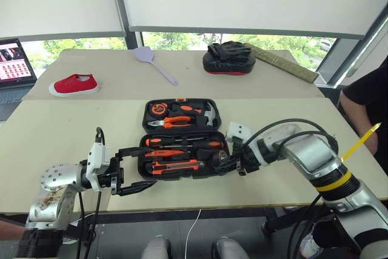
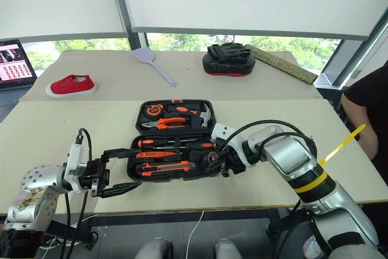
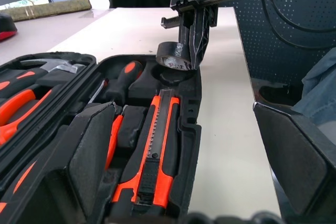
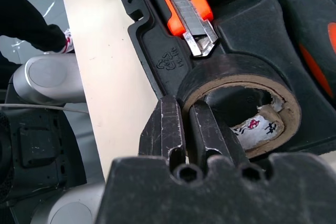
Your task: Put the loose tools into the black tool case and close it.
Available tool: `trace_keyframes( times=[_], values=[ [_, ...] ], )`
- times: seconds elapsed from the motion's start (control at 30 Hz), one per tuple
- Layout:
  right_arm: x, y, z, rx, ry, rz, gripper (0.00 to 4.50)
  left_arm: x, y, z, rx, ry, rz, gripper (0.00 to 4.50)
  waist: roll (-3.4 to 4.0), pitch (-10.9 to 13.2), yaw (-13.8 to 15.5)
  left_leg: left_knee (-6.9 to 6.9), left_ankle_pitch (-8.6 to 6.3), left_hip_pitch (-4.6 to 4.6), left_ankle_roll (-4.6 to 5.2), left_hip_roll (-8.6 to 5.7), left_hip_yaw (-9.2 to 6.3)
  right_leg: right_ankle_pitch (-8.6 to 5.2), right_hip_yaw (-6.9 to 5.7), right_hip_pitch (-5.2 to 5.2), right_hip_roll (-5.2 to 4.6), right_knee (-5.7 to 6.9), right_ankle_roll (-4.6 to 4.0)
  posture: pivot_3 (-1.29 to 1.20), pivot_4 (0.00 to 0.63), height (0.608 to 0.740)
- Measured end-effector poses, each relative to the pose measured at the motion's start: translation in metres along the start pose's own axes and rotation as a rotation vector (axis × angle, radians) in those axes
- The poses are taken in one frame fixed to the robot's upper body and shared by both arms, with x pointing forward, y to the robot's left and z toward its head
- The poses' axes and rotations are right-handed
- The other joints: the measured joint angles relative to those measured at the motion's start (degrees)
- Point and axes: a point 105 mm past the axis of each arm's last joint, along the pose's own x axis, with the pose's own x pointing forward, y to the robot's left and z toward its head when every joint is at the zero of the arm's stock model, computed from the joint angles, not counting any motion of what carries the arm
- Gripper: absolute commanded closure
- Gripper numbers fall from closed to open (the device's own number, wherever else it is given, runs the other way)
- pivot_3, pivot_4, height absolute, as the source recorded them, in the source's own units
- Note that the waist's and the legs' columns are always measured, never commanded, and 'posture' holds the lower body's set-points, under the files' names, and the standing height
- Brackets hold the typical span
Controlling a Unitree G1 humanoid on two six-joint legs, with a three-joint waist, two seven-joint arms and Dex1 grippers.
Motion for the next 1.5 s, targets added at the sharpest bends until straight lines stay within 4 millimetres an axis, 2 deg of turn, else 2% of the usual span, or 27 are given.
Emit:
trace_keyframes(
  times=[0.07, 0.23, 0.33, 0.5, 0.53, 0.7, 0.8, 0.9, 1.0, 1.03, 1.1, 1.17, 1.23, 1.27, 1.37, 1.5],
  values=[
    [0.001, -0.002, 0.0, -0.006, 0.016, -0.013, 4.46, 0.0, -0.001, -0.001, -0.004, 0.002, 0.003, 0.0, -0.01, 0.0, 0.0, 0.01, 0.0, 0.02, 0.0, 0.0, 0.0, 0.0, 0.0, 0.03, -0.01, -0.01, 0.0, 0.0, 0.15, 0.74],
    [0.005, -0.009, 0.001, -0.004, 0.016, -0.038, 2.98, -0.001, -0.003, -0.004, -0.017, 0.005, 0.012, 0.0, -0.08, -0.1, -0.1, 0.01, 0.0, 0.06, 0.0, 0.01, 0.0, 0.01, -0.01, 0.03, -0.01, 0.02, -0.01, 0.0, 0.15, 0.74],
    [0.004, -0.009, 0.003, -0.018, 0.014, -0.042, 1.91, -0.001, -0.003, -0.004, -0.02, 0.006, 0.018, 0.0, -0.08, 0.0, 0.0, 0.0, 0.0, 0.04, 0.0, 0.01, 0.0, 0.0, -0.01, 0.02, -0.01, 0.0, -0.01, 0.0, 0.15, 0.74],
    [-0.008, 0.003, 0.008, -0.048, 0.019, 0.013, 0.18, -0.001, 0.0, -0.003, -0.02, 0.006, 0.042, 0.0, -0.06, 0.0, 0.0, -0.01, 0.0, -0.05, 0.0, 0.0, 0.0, 0.0, -0.01, -0.05, -0.02, -0.01, 0.0, 0.0, 0.15, 0.74],
    [-0.014, 0.005, 0.01, -0.051, 0.009, 0.026, 0.05, -0.002, 0.001, -0.003, -0.021, 0.006, 0.053, 0.0, -0.06, 0.0, 0.0, -0.01, 0.0, -0.05, 0.0, 0.0, -0.01, 0.0, -0.01, -0.05, -0.02, 0.0, 0.0, 0.0, 0.15, 0.74],
    [-0.047, 0.003, 0.018, -0.053, -0.055, 0.005, 0.05, -0.013, 0.02, 0.002, -0.027, -0.003, 0.176, 0.0, -0.07, 0.0, 0.0, 0.0, 0.0, 0.0, 0.0, 0.02, -0.01, 0.0, -0.02, -0.03, -0.02, -0.01, -0.01, 0.0, 0.15, 0.74],
    [-0.053, -0.009, 0.015, -0.039, -0.113, -0.052, 0.05, -0.022, 0.037, -0.003, -0.06, 0.035, 0.273, 0.0, -0.08, 0.0, 0.0, -0.01, 0.0, 0.05, 0.0, 0.01, 0.0, 0.0, -0.01, 0.02, -0.01, -0.01, -0.01, 0.0, 0.15, 0.74],
    [-0.048, -0.036, 0.01, -0.032, -0.169, -0.197, 0.81, -0.038, 0.072, -0.02, -0.102, 0.123, 0.501, 0.77, -0.11, 0.0, 0.0, 0.01, 0.02, 0.08, 0.01, 0.0, 0.01, 0.04, -0.01, 0.03, 0.02, 0.03, 0.01, 0.0, 0.15, 0.74],
    [-0.047, -0.072, -0.002, -0.075, -0.144, -0.409, 1.74, -0.056, 0.102, -0.033, -0.147, 0.213, 0.709, 1.8, -0.14, 0.0, 0.0, 0.02, 0.04, 0.01, 0.0, -0.03, 0.01, 0.06, 0.01, -0.01, 0.02, 0.02, 0.06, 0.0, 0.15, 0.74],
    [-0.045, -0.082, -0.005, -0.088, -0.137, -0.469, 2.24, -0.058, 0.108, -0.036, -0.155, 0.238, 0.75, 2.28, -0.18, 0.0, 0.0, 0.02, 0.04, -0.02, 0.0, -0.04, 0.01, 0.06, 0.01, -0.03, 0.02, 0.01, 0.06, 0.0, 0.15, 0.74],
    [-0.038, -0.097, -0.011, -0.113, -0.129, -0.539, 2.85, -0.058, 0.114, -0.041, -0.165, 0.276, 0.78, 2.95, -0.19, 0.0, -0.1, 0.0, 0.03, -0.05, 0.0, -0.07, 0.02, 0.07, 0.02, -0.04, 0.01, 0.0, 0.07, 0.0, 0.15, 0.74],
    [-0.03, -0.111, -0.012, -0.152, -0.123, -0.598, 3.43, -0.052, 0.117, -0.046, -0.148, 0.32, 0.777, 3.56, -0.19, 0.1, -0.3, -0.02, 0.03, -0.12, 0.0, -0.07, 0.02, 0.07, 0.02, -0.09, 0.01, -0.01, 0.07, 0.0, 0.15, 0.74],
    [-0.026, -0.12, -0.007, -0.19, -0.136, -0.628, 4.22, -0.043, 0.118, -0.047, -0.127, 0.339, 0.755, 4.34, -0.2, 0.1, -0.5, -0.04, 0.03, -0.16, 0.0, -0.07, 0.02, 0.08, 0.02, -0.12, 0.02, 0.0, 0.07, 0.0, 0.15, 0.74],
    [-0.024, -0.123, -0.004, -0.204, -0.151, -0.626, 4.47, -0.035, 0.119, -0.047, -0.127, 0.337, 0.734, 4.49, -0.19, 0.1, -0.5, -0.06, 0.03, -0.16, 0.0, -0.07, 0.02, 0.08, 0.02, -0.12, 0.02, 0.01, 0.07, 0.0, 0.15, 0.74],
    [-0.011, -0.123, 0.007, -0.234, -0.189, -0.573, 4.47, -0.013, 0.119, -0.048, -0.126, 0.341, 0.657, 4.49, -0.2, 0.1, -0.5, -0.06, 0.03, -0.15, 0.0, -0.06, 0.01, 0.08, 0.01, -0.09, 0.03, 0.02, 0.07, 0.0, 0.15, 0.74],
    [0.003, -0.117, 0.008, -0.24, -0.203, -0.508, 4.47, 0.0, 0.119, -0.05, -0.147, 0.357, 0.582, 4.49, -0.19, 0.1, -0.5, -0.06, 0.03, -0.15, 0.0, -0.07, 0.01, 0.08, 0.01, -0.09, 0.03, 0.02, 0.07, 0.0, 0.15, 0.74]
  ],
)
